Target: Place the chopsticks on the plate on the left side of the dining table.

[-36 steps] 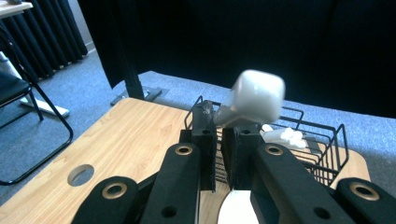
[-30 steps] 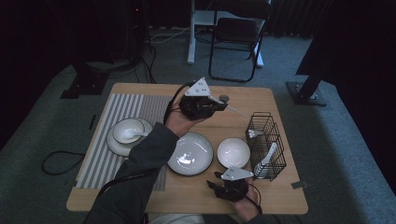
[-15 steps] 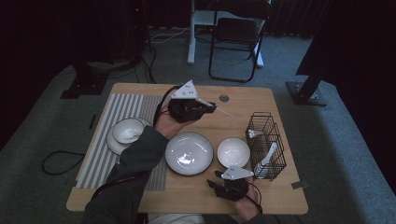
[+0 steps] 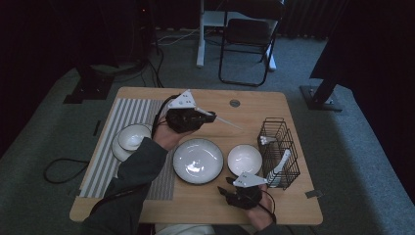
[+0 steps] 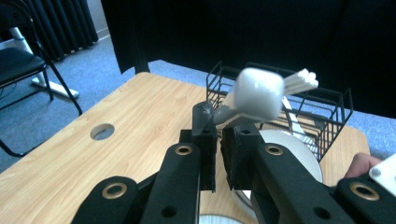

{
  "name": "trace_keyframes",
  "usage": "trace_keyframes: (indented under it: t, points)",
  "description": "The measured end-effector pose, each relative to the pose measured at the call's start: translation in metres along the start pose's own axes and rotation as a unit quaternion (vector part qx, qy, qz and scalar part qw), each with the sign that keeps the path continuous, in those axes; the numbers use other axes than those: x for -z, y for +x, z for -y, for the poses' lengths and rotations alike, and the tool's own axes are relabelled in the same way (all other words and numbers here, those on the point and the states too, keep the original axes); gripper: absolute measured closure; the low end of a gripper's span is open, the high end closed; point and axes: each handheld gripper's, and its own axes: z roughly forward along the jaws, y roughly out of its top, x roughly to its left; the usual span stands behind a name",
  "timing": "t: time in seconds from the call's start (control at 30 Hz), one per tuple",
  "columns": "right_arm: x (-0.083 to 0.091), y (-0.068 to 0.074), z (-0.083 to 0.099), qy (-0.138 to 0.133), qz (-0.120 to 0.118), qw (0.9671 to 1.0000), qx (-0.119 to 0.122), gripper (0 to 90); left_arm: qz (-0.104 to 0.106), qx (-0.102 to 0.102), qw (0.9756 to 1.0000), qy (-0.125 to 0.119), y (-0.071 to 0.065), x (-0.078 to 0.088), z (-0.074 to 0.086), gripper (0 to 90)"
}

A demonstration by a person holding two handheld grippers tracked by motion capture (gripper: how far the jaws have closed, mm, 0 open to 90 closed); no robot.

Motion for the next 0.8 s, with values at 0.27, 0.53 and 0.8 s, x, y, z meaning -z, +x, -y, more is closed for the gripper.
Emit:
trace_keyframes:
  t: [0.27, 0.53, 0.8]
  points:
    - [0.0, 0.001, -0.004, 0.0, -0.001, 1.0, 0.008, 51.9, -0.007, 0.009, 0.9999, 0.003, 0.004, 0.012, 0.016, 84.7]
    - [0.002, 0.002, -0.013, -0.005, 0.001, 0.9998, 0.02, 52.0, -0.015, 0.028, 0.9995, 0.0, 0.01, 0.027, 0.033, 84.7]
    - [0.001, 0.002, -0.02, -0.006, 0.0, 0.9995, 0.031, 52.0, -0.029, 0.032, 0.9991, 0.001, 0.014, 0.044, 0.043, 84.7]
